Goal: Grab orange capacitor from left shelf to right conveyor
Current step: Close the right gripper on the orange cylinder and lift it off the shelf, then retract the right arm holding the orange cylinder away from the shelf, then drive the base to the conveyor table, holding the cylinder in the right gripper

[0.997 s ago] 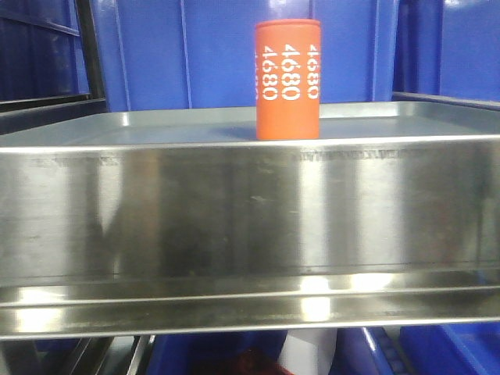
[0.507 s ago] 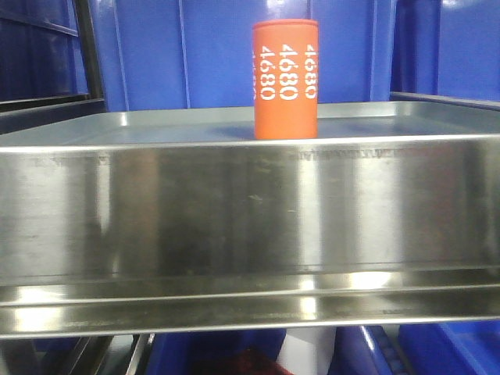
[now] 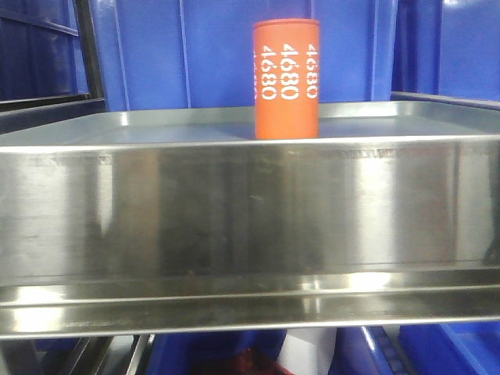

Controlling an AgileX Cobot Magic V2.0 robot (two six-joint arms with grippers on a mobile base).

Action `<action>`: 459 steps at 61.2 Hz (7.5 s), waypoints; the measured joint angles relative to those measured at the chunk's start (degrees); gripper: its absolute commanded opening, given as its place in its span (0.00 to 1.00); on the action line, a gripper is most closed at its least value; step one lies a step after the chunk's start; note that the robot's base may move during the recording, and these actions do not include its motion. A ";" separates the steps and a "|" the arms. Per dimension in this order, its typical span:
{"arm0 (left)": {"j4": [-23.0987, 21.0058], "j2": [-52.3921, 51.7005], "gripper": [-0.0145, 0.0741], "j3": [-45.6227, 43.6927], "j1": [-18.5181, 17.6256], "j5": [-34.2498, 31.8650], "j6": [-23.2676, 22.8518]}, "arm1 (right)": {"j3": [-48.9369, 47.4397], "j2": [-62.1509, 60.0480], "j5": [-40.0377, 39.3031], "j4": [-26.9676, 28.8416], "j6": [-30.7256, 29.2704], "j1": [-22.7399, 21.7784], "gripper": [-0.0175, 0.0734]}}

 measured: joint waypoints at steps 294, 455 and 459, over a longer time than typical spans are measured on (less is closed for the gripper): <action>0.13 0.00 0.02 0.00 0.00 0.00 0.00 | 36.64 -60.90 -12.67 6.30 0.00 3.86 0.25; 0.13 0.00 0.02 0.00 0.00 0.00 0.00 | 36.64 -61.06 -12.67 6.34 0.00 3.86 0.25; 0.13 0.00 0.02 0.00 0.00 0.00 0.00 | 36.64 -61.06 -12.67 6.34 0.00 3.86 0.25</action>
